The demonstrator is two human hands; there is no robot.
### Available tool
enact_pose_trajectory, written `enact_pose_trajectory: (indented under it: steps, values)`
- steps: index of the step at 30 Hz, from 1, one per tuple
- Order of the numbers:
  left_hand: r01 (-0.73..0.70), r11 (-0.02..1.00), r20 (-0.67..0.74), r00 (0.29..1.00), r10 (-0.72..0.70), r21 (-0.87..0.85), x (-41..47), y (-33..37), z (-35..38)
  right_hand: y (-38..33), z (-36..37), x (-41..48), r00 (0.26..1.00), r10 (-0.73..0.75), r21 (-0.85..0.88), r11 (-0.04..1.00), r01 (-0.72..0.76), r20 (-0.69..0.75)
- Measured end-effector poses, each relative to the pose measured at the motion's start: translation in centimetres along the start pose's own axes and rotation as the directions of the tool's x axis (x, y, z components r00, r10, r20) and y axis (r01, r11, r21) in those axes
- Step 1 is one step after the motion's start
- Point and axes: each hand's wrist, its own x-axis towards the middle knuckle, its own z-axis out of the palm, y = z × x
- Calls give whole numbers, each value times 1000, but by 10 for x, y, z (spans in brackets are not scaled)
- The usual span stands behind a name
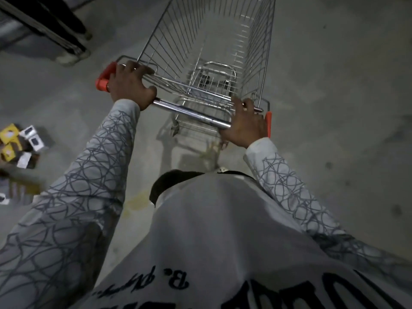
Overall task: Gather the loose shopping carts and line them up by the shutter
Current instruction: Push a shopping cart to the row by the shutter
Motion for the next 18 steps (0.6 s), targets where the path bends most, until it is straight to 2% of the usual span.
enact_pose_trajectory:
  steps: [4, 10, 18]
  values:
    - [-89, 996, 43, 995, 90, -19, 47, 14, -2, -4, -11, 20, 994, 109, -4, 994, -109, -12]
    - [-279, 960, 114, 954, 279, -15, 121, 26, 0, -26, -14, 38, 962, 271, 84, 960, -267, -40]
    - [-548, 836, 244, 808, 537, -26, 208, 42, -1, -73, -2, 51, 836, 535, 182, 840, -512, -121]
